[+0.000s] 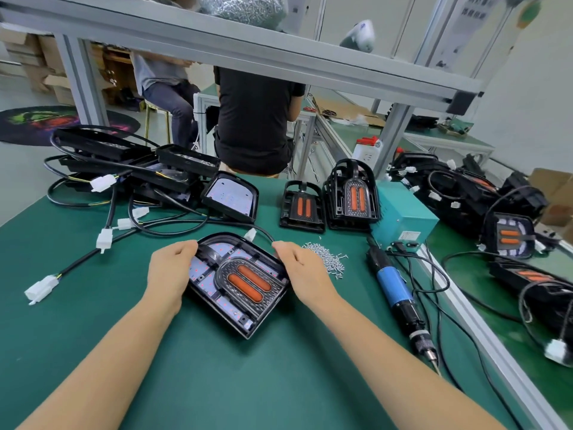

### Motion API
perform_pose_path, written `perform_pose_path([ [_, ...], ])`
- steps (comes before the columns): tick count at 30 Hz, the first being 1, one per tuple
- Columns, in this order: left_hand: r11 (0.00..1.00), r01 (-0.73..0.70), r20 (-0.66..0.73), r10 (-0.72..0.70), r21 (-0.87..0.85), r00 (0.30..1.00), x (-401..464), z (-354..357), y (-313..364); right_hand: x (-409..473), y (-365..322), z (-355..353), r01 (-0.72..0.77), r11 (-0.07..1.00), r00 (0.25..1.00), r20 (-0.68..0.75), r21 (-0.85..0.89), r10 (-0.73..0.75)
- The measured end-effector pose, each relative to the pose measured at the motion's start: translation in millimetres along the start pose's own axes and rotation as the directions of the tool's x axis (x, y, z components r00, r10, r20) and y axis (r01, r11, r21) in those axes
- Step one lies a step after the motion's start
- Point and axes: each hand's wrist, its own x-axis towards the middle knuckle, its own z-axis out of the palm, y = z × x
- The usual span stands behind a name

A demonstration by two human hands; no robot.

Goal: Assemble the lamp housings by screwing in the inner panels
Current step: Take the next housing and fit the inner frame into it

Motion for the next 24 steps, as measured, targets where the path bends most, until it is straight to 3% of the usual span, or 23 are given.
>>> perform_pose_path([
  [3,0.953,-0.138,-0.037,0.154,0.268,0.987,-1,-3,-2,-4,14,-23,-0.004,0.988,0.996,-0.088,-0.155,-0.010],
  [6,0.905,-0.166,-0.041,0.197,0.392,0.980,-5,-5,4,-11,32,-57,-0.090,0.932,0.982,-0.189,-0.351,0.023],
  [11,0.837,-0.204,0.001,0.237,0.508,0.972,-7,-7,17,-27,67,-108,-0.364,0.753,0.914,-0.366,-0.548,0.176],
  [14,0.756,-0.352,0.071,0.378,0.551,0.923,-18,8,36,-29,78,-115,-0.477,0.573,0.878,-0.344,-0.666,0.332],
  [17,0.663,-0.542,0.257,0.484,0.516,0.837,-34,41,58,-23,83,-109,-0.506,0.518,0.857,-0.330,-0.690,0.396],
  [21,0.554,-0.651,0.541,0.376,0.519,0.752,-45,92,77,-17,87,-105,-0.524,0.500,0.844,-0.343,-0.690,0.412],
  [24,0.410,-0.668,0.639,0.227,0.621,0.735,-41,122,79,-22,94,-105,-0.521,0.518,0.847,-0.338,-0.678,0.410],
])
